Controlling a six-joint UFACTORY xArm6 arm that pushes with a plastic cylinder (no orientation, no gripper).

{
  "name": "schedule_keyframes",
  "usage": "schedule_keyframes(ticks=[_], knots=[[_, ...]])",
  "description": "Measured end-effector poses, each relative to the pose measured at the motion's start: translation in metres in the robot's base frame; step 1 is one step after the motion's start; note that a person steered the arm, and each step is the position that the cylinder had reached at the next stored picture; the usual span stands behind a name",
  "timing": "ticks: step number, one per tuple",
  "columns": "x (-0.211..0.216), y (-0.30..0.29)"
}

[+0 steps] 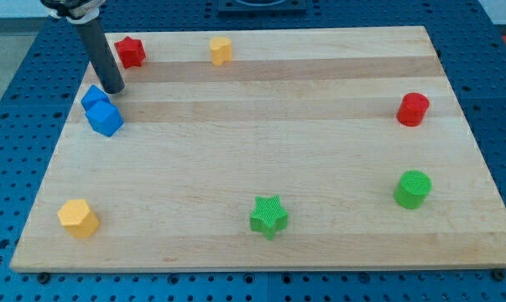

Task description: Move the red star to the bottom left of the red circle

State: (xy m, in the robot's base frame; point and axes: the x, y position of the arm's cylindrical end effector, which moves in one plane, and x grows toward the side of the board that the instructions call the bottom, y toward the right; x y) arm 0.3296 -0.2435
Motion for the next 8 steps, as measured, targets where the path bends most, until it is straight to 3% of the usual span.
schedule_keyframes(ticks=[1,3,4,7,8], knots=[[-0.021,-0.013],[-0.110,-0.017],[-0.099,0.002],[0.036,0.071],[0.035,0.070]])
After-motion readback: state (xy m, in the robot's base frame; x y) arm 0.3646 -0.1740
